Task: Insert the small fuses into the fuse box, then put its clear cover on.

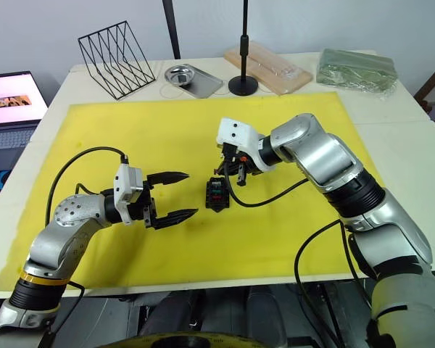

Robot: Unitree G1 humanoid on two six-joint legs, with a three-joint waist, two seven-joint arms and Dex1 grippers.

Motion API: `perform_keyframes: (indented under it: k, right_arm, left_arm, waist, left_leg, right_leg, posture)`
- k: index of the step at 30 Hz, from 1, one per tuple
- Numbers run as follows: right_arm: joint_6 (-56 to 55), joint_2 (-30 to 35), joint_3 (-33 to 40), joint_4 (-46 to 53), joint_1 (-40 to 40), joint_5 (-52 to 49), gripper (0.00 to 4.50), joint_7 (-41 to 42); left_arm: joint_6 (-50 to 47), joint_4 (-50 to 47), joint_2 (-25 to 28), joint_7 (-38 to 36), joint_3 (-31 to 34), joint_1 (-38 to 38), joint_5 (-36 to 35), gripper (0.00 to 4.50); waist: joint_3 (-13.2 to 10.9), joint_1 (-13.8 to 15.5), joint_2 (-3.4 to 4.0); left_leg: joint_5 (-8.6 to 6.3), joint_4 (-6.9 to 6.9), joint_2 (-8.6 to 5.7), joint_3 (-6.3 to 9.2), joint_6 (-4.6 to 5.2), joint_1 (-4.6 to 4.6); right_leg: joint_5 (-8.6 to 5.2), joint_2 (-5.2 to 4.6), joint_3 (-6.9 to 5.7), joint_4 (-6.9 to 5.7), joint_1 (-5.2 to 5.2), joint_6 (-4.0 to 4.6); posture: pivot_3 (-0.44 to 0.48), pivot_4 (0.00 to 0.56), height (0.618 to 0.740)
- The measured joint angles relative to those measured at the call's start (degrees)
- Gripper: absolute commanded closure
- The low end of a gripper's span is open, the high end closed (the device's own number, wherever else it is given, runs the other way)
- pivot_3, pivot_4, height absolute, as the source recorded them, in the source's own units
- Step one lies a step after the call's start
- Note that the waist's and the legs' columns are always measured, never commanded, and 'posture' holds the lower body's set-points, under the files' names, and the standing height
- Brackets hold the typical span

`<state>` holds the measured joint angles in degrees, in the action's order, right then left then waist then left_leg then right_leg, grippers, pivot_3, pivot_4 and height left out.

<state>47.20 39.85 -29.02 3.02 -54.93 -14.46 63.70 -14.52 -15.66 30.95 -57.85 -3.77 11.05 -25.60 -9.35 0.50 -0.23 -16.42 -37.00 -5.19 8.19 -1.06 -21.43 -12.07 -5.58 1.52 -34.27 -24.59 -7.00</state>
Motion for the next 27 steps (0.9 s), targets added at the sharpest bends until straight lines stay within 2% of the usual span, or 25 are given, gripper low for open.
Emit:
perform_keyframes:
  k: [27]
  right_arm:
    - [-3.88,-2.35,-0.04,-1.17,1.81,6.88,4.46,3.72]
  left_arm:
    - [0.25,1.17,1.44,0.29,0.14,0.39,0.12,0.00]
  waist:
    - [0.00,-0.02,0.00]
  left_leg:
    - [0.00,0.00,0.00,0.00,-0.01,0.00]
  right_leg:
    - [0.00,0.00,0.00,-0.01,-0.01,0.00]
  posture:
    - [0.000,0.150,0.740]
